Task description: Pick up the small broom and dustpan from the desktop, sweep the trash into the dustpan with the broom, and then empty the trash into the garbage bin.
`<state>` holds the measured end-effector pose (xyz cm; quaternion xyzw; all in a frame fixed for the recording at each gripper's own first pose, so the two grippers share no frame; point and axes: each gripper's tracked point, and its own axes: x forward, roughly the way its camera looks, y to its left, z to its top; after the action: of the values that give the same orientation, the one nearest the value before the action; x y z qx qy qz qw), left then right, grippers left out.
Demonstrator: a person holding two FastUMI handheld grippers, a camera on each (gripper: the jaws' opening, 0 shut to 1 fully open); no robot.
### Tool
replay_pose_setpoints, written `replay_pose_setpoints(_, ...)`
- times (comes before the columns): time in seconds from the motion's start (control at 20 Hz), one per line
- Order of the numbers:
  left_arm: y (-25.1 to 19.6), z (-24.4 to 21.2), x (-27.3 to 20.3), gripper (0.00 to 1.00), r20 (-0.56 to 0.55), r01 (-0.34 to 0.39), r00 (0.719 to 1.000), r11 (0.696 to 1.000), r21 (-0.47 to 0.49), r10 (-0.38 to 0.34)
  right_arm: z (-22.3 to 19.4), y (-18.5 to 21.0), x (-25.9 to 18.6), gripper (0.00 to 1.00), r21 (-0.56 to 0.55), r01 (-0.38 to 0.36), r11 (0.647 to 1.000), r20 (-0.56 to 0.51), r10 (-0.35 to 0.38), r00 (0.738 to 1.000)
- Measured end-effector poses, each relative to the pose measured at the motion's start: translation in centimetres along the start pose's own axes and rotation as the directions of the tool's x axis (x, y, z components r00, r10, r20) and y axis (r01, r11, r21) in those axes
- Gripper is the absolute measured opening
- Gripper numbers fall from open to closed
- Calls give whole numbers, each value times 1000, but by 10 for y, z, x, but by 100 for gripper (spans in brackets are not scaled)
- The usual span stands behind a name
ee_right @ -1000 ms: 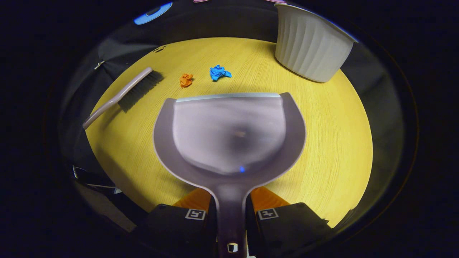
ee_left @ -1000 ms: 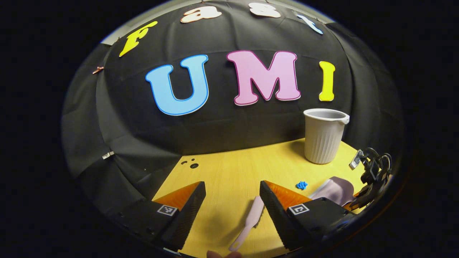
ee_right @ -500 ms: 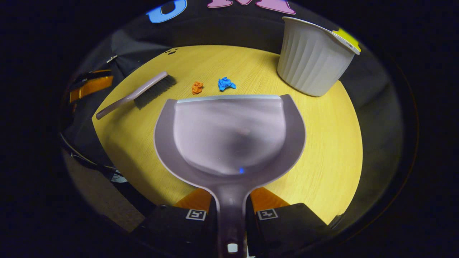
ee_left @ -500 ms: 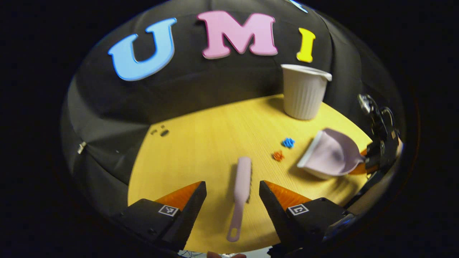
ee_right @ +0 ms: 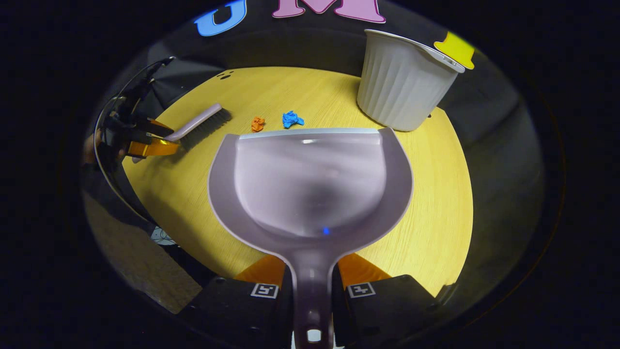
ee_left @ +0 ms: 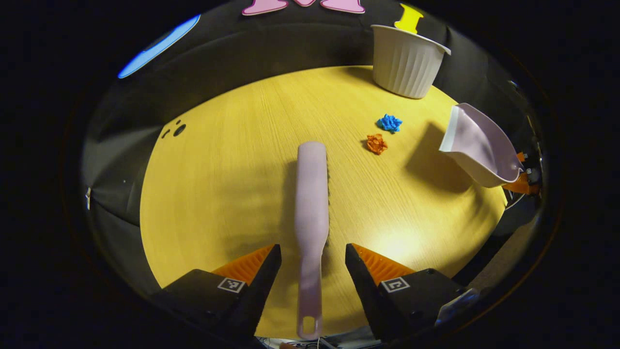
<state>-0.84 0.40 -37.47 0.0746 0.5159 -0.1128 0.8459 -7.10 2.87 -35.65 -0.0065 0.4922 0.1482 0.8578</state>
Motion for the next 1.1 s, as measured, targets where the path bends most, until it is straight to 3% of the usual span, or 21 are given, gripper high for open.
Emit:
replay_pose_setpoints(0.5, -1, 3, 29, 72, -47, -10, 999, 999, 40, 12, -3, 7, -3, 37, -47, -2, 999, -37, 0, 999)
replay_pose_setpoints(0.75, 14, 17, 27, 37, -18, -81, 996, 994, 77, 83, -5, 14, 0, 36, -85, -46, 995, -122, 35, 992)
replay_pose_setpoints(0.85, 16, 38, 24, 31, 39, -97, 995, 987, 126, 92, -10, 12, 0, 36, -103, -65, 993, -213, 42, 976)
replay_pose_setpoints(1.1, -1, 89, 30, 32, 84, -72, 995, 969, 235, 54, -1, 5, 7, 37, -185, -97, 978, -327, 31, 945)
